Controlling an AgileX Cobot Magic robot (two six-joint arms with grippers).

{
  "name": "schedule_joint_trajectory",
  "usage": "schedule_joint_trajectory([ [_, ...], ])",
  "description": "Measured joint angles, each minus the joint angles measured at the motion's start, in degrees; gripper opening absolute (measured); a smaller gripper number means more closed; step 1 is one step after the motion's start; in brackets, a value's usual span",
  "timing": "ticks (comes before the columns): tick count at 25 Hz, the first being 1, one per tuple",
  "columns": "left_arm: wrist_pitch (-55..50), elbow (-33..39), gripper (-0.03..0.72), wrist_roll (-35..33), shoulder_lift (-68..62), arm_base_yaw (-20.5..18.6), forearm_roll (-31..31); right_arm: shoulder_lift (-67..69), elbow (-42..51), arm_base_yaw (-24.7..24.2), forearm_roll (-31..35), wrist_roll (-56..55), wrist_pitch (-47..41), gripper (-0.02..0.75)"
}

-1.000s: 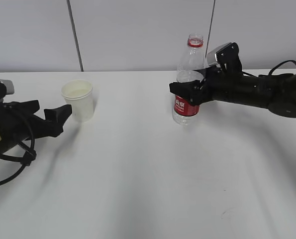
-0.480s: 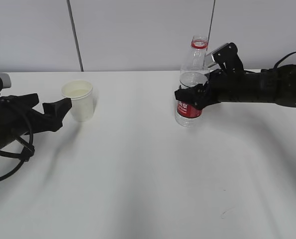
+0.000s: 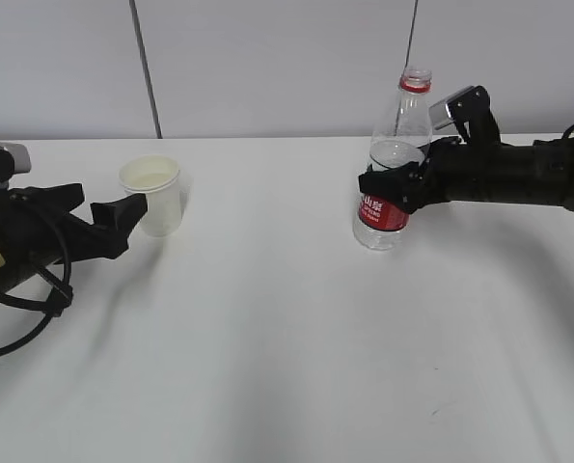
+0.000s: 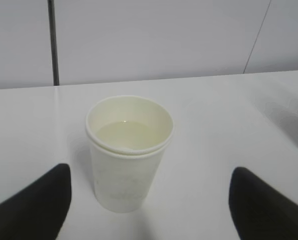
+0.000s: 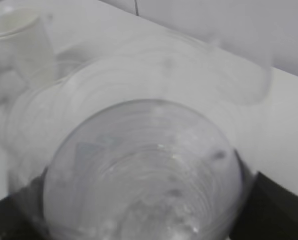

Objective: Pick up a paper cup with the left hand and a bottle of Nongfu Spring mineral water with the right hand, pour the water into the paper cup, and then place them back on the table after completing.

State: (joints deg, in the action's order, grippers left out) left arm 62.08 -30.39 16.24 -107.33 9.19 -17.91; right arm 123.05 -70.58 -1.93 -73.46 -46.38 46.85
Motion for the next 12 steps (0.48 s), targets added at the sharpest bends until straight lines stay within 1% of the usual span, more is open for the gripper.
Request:
schedule_joint_trajectory([
  [6, 0.0, 0.0, 0.585, 0.0, 0.0, 0.1, 0.0, 0.0, 0.0, -0.1, 0.7, 0.6, 0.0, 0.594],
  [12, 0.0, 0.0, 0.585, 0.0, 0.0, 0.1, 0.0, 0.1, 0.0, 0.1, 5.3, 4.2, 0.6, 0.593],
])
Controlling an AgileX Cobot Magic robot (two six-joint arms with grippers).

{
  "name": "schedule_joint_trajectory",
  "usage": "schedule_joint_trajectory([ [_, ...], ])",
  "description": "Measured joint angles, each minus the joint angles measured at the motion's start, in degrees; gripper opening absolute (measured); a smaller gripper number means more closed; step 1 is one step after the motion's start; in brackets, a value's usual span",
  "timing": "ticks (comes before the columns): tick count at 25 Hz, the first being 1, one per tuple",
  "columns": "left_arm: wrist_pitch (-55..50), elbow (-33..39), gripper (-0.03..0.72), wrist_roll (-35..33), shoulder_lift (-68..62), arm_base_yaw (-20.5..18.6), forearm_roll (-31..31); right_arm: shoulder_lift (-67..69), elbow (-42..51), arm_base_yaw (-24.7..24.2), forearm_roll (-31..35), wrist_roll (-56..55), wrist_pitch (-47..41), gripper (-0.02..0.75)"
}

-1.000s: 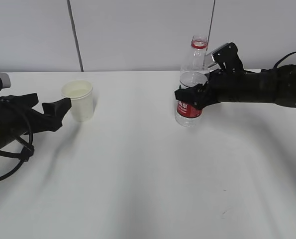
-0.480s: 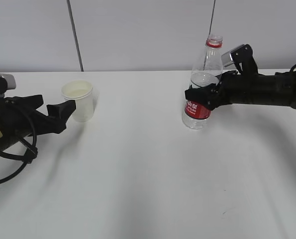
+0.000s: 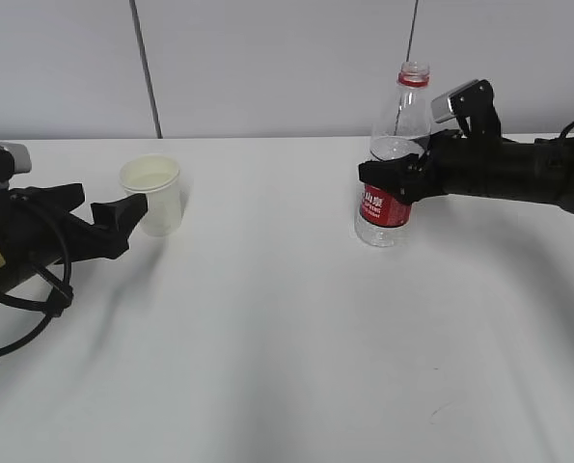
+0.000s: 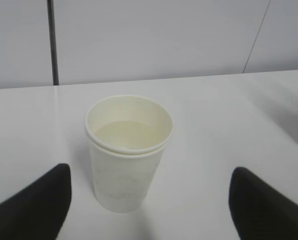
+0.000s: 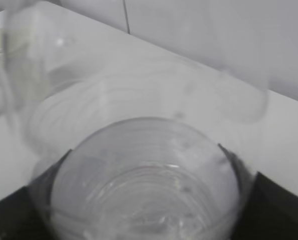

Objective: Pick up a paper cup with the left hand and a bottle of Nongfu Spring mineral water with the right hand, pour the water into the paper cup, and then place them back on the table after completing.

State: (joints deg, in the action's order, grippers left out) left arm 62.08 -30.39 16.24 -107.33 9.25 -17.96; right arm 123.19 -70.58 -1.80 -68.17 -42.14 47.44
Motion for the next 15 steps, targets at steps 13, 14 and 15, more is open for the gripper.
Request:
schedule_joint_trajectory([
  [13, 0.0, 0.0, 0.585, 0.0, 0.0, 0.0, 0.0, 1.3, 0.0, 1.0, 1.4, 3.7, 1.5, 0.593],
  [14, 0.0, 0.0, 0.585, 0.0, 0.0, 0.0, 0.0, 1.3, 0.0, 1.0, 1.4, 3.7, 1.5, 0.593],
  [15, 0.0, 0.0, 0.585, 0.0, 0.0, 0.0, 0.0, 1.3, 0.0, 1.0, 1.4, 3.7, 1.5, 0.593],
])
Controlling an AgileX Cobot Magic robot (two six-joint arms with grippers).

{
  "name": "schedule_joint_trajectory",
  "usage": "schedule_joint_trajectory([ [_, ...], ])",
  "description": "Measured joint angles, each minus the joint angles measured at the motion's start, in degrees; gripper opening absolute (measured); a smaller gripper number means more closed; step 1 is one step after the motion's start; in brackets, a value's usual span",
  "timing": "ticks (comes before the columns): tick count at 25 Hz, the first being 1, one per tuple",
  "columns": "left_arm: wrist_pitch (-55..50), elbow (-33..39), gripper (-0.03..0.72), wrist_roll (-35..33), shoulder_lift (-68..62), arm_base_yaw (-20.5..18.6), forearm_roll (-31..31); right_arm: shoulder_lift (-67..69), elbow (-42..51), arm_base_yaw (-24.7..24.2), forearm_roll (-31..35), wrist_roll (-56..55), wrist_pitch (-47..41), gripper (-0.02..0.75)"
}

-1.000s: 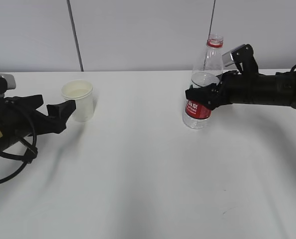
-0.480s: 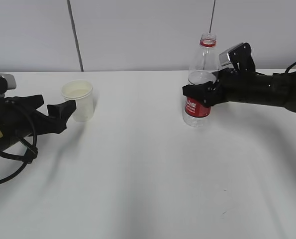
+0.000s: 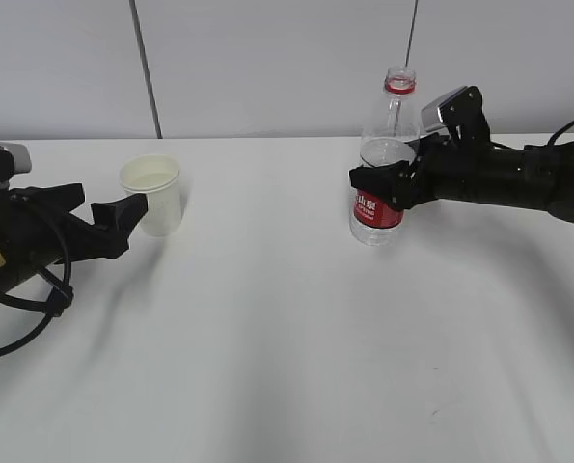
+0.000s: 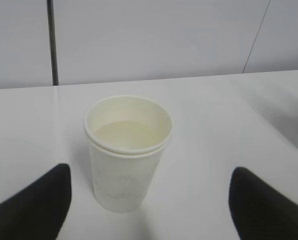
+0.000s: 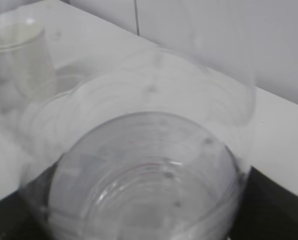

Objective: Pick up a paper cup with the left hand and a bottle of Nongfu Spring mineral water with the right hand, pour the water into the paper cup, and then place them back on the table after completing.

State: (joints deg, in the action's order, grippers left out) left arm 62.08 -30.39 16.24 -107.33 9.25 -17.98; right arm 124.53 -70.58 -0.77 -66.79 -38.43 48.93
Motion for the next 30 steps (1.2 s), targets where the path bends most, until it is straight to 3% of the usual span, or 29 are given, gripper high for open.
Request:
schedule_joint_trajectory([
  [10, 0.0, 0.0, 0.584, 0.1, 0.0, 0.0, 0.0, 0.0, -0.1, 0.0, -1.8, -1.3, 0.0, 0.594],
  [19, 0.0, 0.0, 0.584, 1.3, 0.0, 0.0, 0.0, -1.8, -0.1, -1.1, -9.8, -7.7, -0.7, 0.596],
  [30, 0.0, 0.0, 0.584, 1.5, 0.0, 0.0, -0.1, -4.1, -0.1, -1.4, -17.9, -14.7, -4.6, 0.661],
])
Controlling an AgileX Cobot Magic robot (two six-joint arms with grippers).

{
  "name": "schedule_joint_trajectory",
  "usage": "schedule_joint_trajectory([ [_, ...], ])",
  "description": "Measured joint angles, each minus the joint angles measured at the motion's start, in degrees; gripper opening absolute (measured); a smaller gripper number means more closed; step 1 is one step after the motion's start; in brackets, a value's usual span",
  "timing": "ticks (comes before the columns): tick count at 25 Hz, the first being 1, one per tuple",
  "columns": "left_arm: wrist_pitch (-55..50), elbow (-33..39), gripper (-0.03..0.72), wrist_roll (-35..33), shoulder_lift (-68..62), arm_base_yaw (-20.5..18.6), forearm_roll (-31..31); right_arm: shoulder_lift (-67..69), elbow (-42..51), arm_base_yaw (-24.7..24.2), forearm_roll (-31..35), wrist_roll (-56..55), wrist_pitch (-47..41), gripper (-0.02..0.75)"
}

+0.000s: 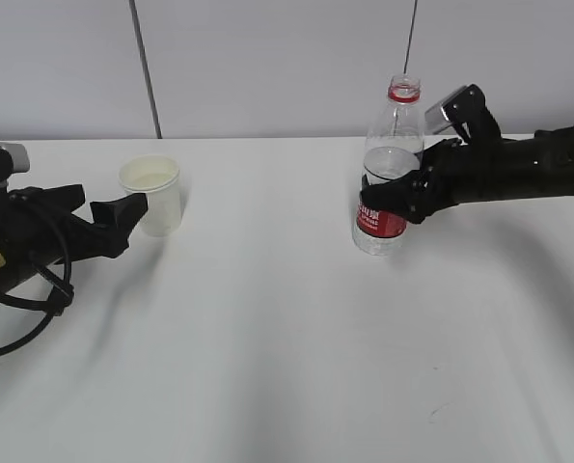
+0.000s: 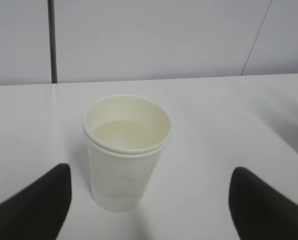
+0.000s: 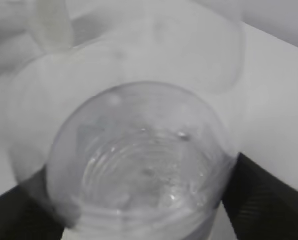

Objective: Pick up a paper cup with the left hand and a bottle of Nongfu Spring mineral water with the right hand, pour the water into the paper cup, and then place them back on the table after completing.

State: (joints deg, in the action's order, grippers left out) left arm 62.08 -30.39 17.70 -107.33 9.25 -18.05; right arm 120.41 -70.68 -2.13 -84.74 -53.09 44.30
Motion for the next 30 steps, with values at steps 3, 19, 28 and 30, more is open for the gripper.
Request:
schedule_joint_trajectory([
  [3, 0.0, 0.0, 0.584, 0.0, 0.0, 0.0, 0.0, -1.6, 0.0, -0.2, -3.0, -1.8, -0.1, 0.661],
  [19, 0.3, 0.0, 0.581, 0.0, 0.0, 0.0, 0.2, -5.5, 0.0, -0.3, -19.6, -13.3, -5.5, 0.66],
  [28, 0.4, 0.0, 0.581, 0.0, 0.0, 0.0, 0.6, -7.0, 0.1, -0.6, -21.5, -20.7, -6.6, 0.646],
  [30, 0.4, 0.0, 0.581, 0.0, 0.0, 0.0, 0.7, -7.0, 0.3, -1.0, -21.5, -21.4, -7.2, 0.631],
])
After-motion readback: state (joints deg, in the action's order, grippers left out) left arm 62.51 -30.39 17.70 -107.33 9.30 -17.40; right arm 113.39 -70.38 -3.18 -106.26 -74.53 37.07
